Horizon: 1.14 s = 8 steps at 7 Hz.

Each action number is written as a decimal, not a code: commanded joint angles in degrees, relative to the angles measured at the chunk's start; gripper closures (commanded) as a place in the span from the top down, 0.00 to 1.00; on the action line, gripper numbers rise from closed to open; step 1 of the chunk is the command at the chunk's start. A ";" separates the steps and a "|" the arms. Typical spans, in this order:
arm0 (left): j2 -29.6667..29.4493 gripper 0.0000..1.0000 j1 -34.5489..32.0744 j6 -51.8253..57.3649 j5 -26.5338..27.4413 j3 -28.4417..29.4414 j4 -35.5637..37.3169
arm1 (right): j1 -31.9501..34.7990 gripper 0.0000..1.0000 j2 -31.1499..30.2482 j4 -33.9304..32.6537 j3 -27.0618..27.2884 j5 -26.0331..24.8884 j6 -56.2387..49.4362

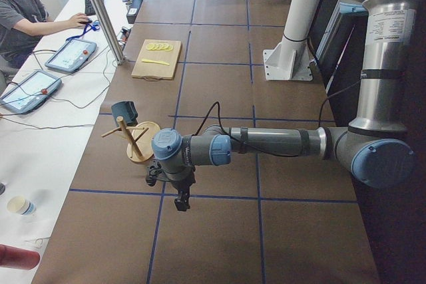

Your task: Hang cup on storage rack

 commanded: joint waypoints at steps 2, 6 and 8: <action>1.01 1.00 -0.52 0.21 -5.62 -4.85 6.20 | 0.00 1.00 -0.08 0.00 0.01 -0.04 -0.21; 0.75 1.00 -0.17 0.21 -0.27 -4.87 6.02 | 0.00 1.00 -0.17 0.00 0.01 -0.22 -0.30; 0.84 1.00 -0.17 0.21 -0.43 -4.17 6.11 | 0.00 1.00 -0.25 0.00 -0.08 -0.22 -0.30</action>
